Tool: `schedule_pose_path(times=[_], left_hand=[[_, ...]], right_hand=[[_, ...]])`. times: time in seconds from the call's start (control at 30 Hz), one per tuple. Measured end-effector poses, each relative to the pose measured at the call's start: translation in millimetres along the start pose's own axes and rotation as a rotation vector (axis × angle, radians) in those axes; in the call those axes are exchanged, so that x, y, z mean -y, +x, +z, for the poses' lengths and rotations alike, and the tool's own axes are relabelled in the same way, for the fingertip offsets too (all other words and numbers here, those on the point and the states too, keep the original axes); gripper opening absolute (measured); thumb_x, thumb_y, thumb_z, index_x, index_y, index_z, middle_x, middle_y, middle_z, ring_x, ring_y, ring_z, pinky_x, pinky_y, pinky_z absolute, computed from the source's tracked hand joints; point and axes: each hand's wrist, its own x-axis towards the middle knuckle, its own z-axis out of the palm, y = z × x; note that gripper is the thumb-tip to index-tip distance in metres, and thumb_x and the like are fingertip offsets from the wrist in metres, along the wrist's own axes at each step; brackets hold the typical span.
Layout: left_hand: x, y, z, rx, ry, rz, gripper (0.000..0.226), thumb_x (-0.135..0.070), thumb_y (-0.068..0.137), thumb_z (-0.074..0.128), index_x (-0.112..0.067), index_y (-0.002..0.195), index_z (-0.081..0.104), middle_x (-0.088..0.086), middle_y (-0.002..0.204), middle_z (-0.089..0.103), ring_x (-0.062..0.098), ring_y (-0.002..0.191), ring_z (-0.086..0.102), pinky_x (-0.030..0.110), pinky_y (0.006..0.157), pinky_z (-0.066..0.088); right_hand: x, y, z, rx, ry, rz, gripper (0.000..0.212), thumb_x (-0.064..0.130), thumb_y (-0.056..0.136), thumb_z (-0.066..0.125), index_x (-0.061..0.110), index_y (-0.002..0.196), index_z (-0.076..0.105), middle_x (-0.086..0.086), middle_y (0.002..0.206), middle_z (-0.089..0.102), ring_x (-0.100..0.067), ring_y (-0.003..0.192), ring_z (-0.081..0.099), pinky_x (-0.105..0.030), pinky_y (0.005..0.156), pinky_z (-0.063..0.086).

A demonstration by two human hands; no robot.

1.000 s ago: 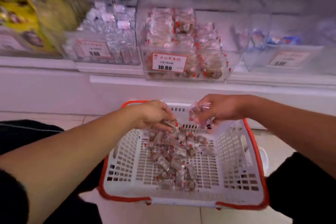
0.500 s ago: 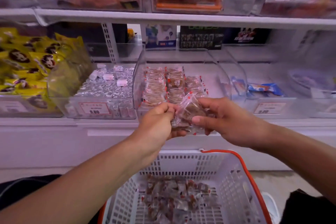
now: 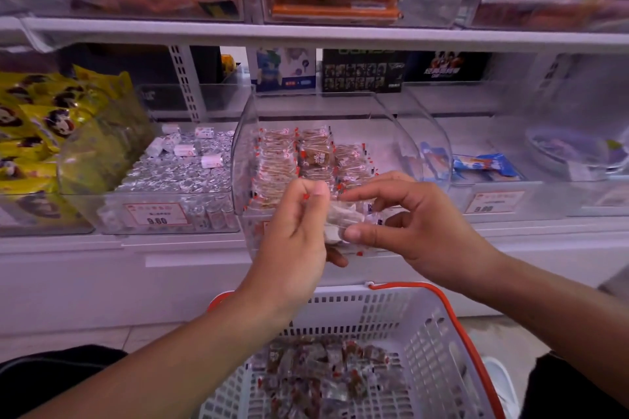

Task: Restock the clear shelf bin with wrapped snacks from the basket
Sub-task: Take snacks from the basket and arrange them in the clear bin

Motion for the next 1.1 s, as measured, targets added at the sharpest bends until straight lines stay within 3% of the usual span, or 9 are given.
schedule_pose_path(times=[0.13, 0.33, 0.47, 0.6, 0.7, 0.8, 0.9, 0.97, 1.1], left_hand=[[-4.7, -3.6, 0.0, 0.004, 0.102, 0.167, 0.018, -0.033, 0.100, 0.054, -0.016, 0.096, 0.048, 0.017, 0.074, 0.062, 0.029, 0.068, 0.063, 0.039, 0.058, 0.056], [-1.4, 2.5, -0.9, -0.112, 0.346, 0.309, 0.024, -0.037, 0.096, 0.047, -0.014, 0.091, 0.048, 0.010, 0.083, 0.052, 0.028, 0.075, 0.051, 0.046, 0.069, 0.043], [-8.7, 7.3, -3.3, -0.075, 0.407, 0.466, 0.011, -0.029, 0.096, 0.045, -0.018, 0.093, 0.045, 0.001, 0.090, 0.051, 0.020, 0.085, 0.052, 0.041, 0.077, 0.044], [-17.9, 17.7, -12.1, -0.011, 0.465, 0.461, 0.016, -0.039, 0.097, 0.044, -0.025, 0.107, 0.043, -0.005, 0.096, 0.052, 0.013, 0.081, 0.053, 0.038, 0.076, 0.048], [-28.5, 39.9, -34.5, -0.133, 0.492, 0.484, 0.020, -0.040, 0.099, 0.045, -0.024, 0.111, 0.045, -0.004, 0.104, 0.052, 0.011, 0.091, 0.055, 0.029, 0.080, 0.050], [-33.0, 61.2, -72.2, -0.225, 0.814, 0.554, 0.008, -0.026, 0.097, 0.055, -0.018, 0.096, 0.053, -0.005, 0.092, 0.052, 0.011, 0.086, 0.050, 0.022, 0.076, 0.043], [-25.7, 72.9, -97.5, -0.081, 1.134, 0.480, 0.005, -0.020, 0.092, 0.060, -0.018, 0.089, 0.058, -0.004, 0.091, 0.055, 0.014, 0.087, 0.050, 0.032, 0.078, 0.045], [-21.8, 75.5, -100.5, -0.017, 1.237, 0.465, 0.005, -0.022, 0.091, 0.060, -0.020, 0.087, 0.059, -0.004, 0.091, 0.056, 0.015, 0.087, 0.050, 0.035, 0.081, 0.046], [-16.8, 74.5, -101.7, -0.008, 1.299, 0.525, 0.005, -0.026, 0.091, 0.058, -0.023, 0.086, 0.057, -0.007, 0.091, 0.055, 0.012, 0.085, 0.047, 0.031, 0.080, 0.037]], right_hand=[[1.0, -3.7, 8.7, -0.061, 0.087, -0.036, 0.032, 0.039, 0.065, 0.080, 0.035, 0.096, 0.077, 0.010, 0.109, 0.065, -0.006, 0.102, 0.064, -0.023, 0.086, 0.054], [9.4, -6.5, 18.9, 0.056, 0.551, 0.178, 0.053, 0.011, 0.073, 0.078, 0.017, 0.123, 0.062, -0.005, 0.104, 0.072, -0.026, 0.088, 0.072, -0.048, 0.078, 0.060], [16.1, 3.4, 11.7, 0.153, 0.539, 0.230, 0.051, 0.014, 0.071, 0.078, 0.005, 0.119, 0.063, -0.029, 0.103, 0.065, -0.033, 0.088, 0.059, -0.050, 0.085, 0.055], [18.3, 22.2, 1.0, 0.239, 0.433, 0.202, 0.042, 0.019, 0.071, 0.083, 0.009, 0.109, 0.069, -0.016, 0.086, 0.068, -0.029, 0.073, 0.059, -0.033, 0.064, 0.052], [12.4, 53.8, -7.4, 0.203, 0.345, 0.241, 0.040, 0.015, 0.071, 0.083, 0.005, 0.108, 0.069, -0.013, 0.091, 0.074, -0.028, 0.076, 0.069, -0.031, 0.065, 0.060], [1.1, 104.5, -14.6, 0.095, -0.101, 0.244, 0.030, 0.014, 0.074, 0.084, 0.011, 0.101, 0.070, -0.008, 0.087, 0.075, -0.024, 0.076, 0.072, -0.038, 0.069, 0.062], [-11.5, 147.9, -7.4, 0.089, -0.599, 0.226, 0.037, 0.024, 0.071, 0.085, 0.014, 0.102, 0.068, -0.003, 0.086, 0.070, -0.017, 0.071, 0.064, -0.027, 0.055, 0.048], [-22.5, 165.6, 6.3, 0.168, -0.716, 0.246, 0.043, 0.027, 0.073, 0.084, 0.013, 0.109, 0.066, -0.002, 0.092, 0.065, -0.017, 0.078, 0.059, -0.024, 0.060, 0.040], [-41.2, 181.1, 27.8, 0.210, -0.725, 0.210, 0.052, 0.025, 0.077, 0.082, 0.014, 0.125, 0.063, -0.006, 0.113, 0.066, -0.021, 0.099, 0.061, -0.027, 0.081, 0.047]])
